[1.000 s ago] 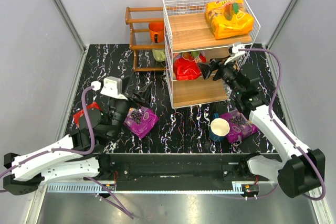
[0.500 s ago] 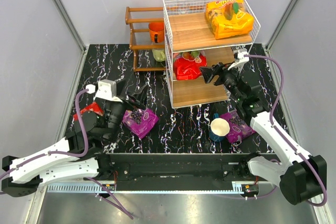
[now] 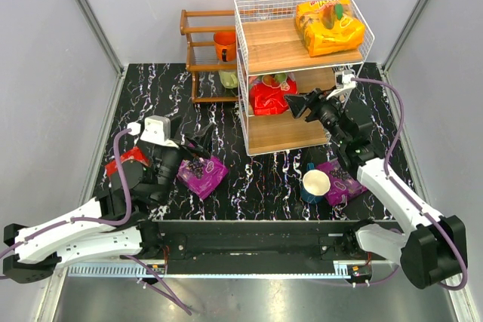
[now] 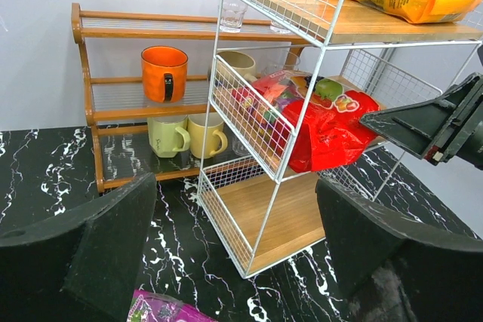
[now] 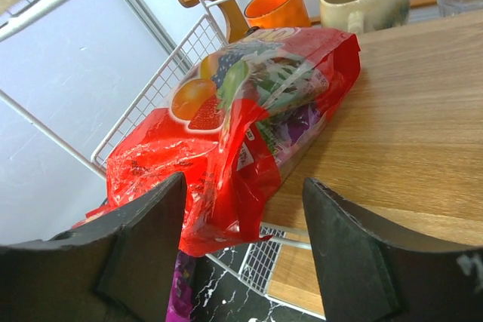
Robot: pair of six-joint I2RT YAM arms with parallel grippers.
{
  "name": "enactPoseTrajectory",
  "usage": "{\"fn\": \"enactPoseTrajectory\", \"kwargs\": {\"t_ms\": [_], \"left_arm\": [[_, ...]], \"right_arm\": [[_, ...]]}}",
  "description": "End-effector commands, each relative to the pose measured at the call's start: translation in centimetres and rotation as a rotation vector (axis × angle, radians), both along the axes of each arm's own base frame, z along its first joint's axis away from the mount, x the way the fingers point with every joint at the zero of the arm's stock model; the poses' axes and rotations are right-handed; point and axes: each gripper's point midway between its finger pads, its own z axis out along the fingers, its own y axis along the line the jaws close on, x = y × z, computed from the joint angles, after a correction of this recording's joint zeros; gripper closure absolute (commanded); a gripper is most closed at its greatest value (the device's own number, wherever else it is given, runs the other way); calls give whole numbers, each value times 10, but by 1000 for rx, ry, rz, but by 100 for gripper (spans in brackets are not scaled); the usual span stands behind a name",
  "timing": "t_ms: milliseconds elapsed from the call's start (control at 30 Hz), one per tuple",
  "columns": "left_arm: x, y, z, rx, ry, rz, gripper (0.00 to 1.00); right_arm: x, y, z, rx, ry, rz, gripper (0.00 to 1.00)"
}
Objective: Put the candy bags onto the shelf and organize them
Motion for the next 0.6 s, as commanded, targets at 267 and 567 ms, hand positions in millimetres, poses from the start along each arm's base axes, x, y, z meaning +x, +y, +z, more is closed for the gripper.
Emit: {"fn": "enactPoseTrajectory", "kwargs": {"t_ms": [267, 567], "left_arm": [[2, 15, 2, -9, -12, 59, 9], [2, 17, -1, -12, -5, 71, 9]], "right_arm": [[16, 10, 2, 47, 2, 17, 66], [25, 14, 2, 67, 8, 23, 82]]}}
